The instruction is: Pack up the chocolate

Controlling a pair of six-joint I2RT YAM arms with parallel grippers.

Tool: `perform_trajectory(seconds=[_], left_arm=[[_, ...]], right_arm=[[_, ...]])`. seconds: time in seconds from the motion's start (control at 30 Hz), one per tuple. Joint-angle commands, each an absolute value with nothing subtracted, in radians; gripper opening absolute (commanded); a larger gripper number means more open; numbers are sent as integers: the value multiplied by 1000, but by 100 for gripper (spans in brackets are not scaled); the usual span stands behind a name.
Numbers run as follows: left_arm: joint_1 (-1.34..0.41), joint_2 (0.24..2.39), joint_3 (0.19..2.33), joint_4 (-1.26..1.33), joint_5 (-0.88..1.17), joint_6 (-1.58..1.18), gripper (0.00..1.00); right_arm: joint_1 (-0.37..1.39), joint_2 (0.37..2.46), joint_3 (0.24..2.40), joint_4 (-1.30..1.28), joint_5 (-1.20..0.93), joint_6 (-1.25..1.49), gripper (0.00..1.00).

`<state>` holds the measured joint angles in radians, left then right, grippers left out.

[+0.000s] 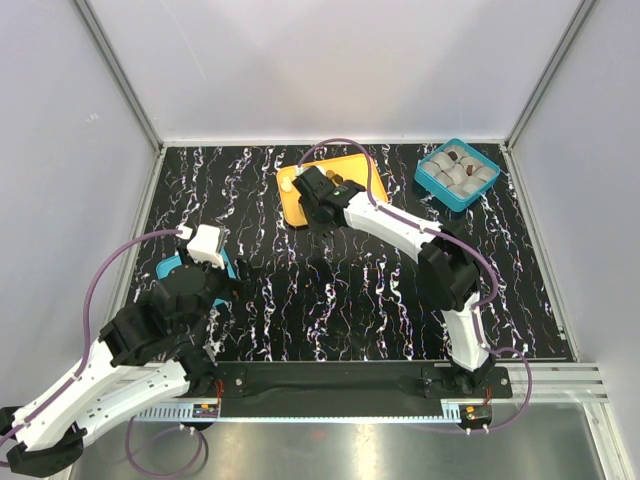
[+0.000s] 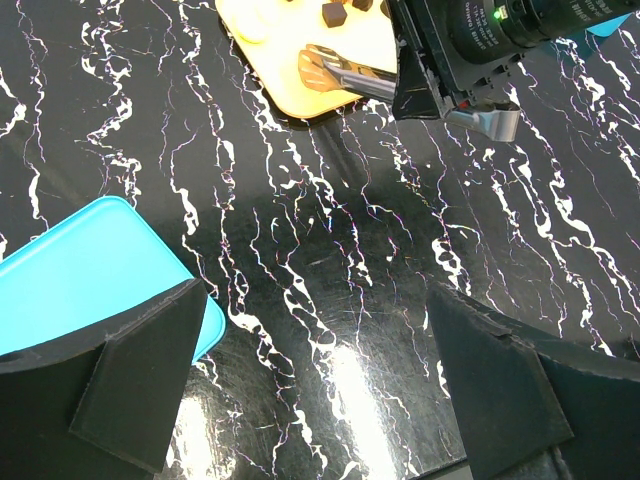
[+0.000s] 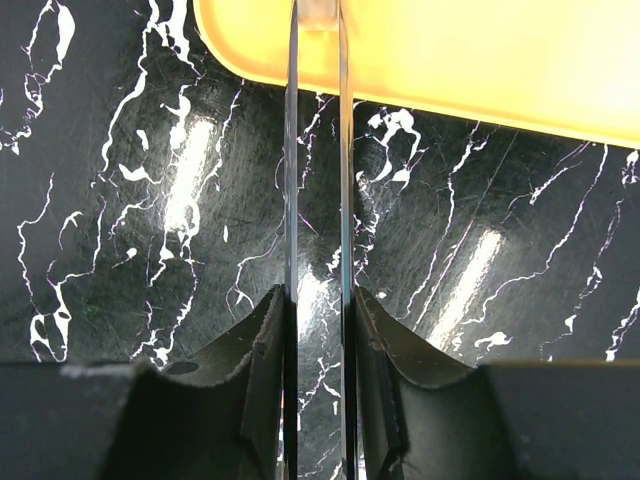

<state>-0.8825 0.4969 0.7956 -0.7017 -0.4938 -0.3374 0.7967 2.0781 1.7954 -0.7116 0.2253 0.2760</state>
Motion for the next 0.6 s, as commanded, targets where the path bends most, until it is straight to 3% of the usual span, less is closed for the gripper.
perform_trajectory(seconds=[0.0, 0.3, 0.57], left_arm=[[-885, 485, 796, -657, -495, -330, 99], [-885, 485, 796, -660, -494, -333, 99], [-885, 485, 796, -658, -495, -333, 99]], right_arm=[[789, 2013, 1848, -719, 241, 253, 28], [661, 1902, 1796, -719, 215, 232, 26], [399, 1737, 1724, -719, 232, 204, 26]])
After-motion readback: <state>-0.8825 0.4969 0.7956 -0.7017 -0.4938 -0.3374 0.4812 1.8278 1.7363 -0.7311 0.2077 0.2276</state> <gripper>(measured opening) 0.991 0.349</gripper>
